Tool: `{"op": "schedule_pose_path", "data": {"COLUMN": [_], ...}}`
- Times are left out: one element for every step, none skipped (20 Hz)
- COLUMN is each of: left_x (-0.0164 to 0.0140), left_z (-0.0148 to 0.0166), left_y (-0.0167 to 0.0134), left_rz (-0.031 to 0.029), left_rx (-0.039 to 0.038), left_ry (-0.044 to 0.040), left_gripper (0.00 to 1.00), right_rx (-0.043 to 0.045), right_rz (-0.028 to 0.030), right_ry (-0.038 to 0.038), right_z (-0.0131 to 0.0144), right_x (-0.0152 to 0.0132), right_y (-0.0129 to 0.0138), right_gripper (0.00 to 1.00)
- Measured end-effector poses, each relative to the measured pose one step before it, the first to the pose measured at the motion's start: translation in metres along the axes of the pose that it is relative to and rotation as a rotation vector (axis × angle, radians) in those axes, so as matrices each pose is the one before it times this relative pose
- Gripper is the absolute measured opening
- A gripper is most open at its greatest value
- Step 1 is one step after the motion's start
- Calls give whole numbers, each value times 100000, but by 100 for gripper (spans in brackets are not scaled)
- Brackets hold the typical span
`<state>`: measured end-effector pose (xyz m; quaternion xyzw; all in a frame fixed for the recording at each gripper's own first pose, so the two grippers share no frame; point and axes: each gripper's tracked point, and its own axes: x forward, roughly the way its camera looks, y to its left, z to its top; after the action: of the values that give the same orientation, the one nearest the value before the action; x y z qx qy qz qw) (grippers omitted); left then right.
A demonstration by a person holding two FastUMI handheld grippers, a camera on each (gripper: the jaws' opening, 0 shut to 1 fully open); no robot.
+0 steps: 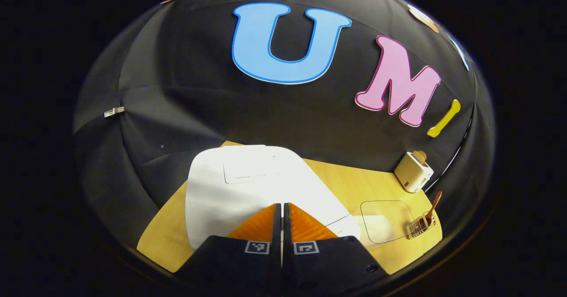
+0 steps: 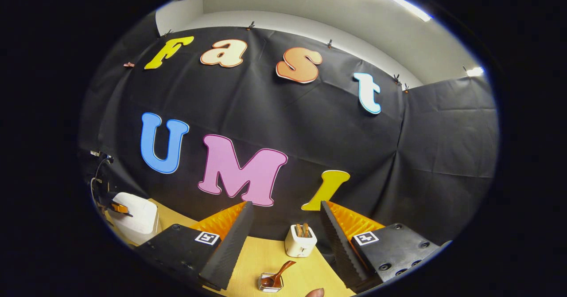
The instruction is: Close the left gripper, press the button to open the rice cooker; take a wooden spoon from the chopstick holder with the right hand, scoop a spoonful of rice and pour it into the rice cooker, then put the wooden spoon back into the chopstick holder.
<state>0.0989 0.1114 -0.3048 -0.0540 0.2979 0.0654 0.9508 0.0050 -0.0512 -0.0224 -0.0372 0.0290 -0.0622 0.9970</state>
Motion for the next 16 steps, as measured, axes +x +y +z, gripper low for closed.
{"op": "schedule_pose_path", "data": {"left_x": [293, 144, -33, 91, 44, -104, 102, 6, 49, -29, -99, -138, -53, 628, -42, 163], "left_z": [-363, -302, -141, 44, -277, -237, -31, -109, -33, -131, -119, -177, 19, -473, -390, -66], "left_y": [-48, -4, 107, 55, 7, -79, 37, 13, -6, -38, -55, -30, -20, -32, -64, 25], "left_rz": [97, -32, -210, -259, -227, 144, 328, 545, 529, 645, 635, 592, 710, -350, 278, -94], "left_rx": [-404, -362, 72, 436, 333, 38, 287, 807, 830, 513, 584, 1058, 1971, 1205, 154, 466], "left_ry": [1186, 1302, 23, -41, 1067, 1354, 447, 1090, 248, 892, 609, 692, 39, -234, 1506, -569], "left_gripper": [5, 5, 5, 5, 6, 6, 6, 6, 6, 6, 6, 6, 6, 6, 6, 6], "right_rx": [-104, 205, 263, 253, 197, 54, -95, -340, -400, -333, -39, 119, 113, 116, 27, -11], "right_rz": [-281, -302, -245, -360, -299, -202, 89, 105, 162, 37, 145, 53, -77, -132, -102, -46], "right_ry": [261, 295, 227, 133, -159, -173, -76, -73, 13, -64, -212, -254, -135, -110, 73, -102], "right_z": [-18, -46, -3, -3, 66, 86, 52, 29, -55, 0, 128, 116, -28, 32, -79, 63], "right_x": [-14, -23, -48, 2, 54, -27, 2, -25, 22, -30, 16, -18, -29, 14, -57, -53], "right_y": [-67, -87, -29, -94, -85, -7, 75, 87, 102, 74, 60, 67, 22, -95, -31, 32], "right_gripper": [93, 93, 93, 93, 93, 93, 93, 93, 93, 93, 93, 93, 93, 93, 93, 93]}}
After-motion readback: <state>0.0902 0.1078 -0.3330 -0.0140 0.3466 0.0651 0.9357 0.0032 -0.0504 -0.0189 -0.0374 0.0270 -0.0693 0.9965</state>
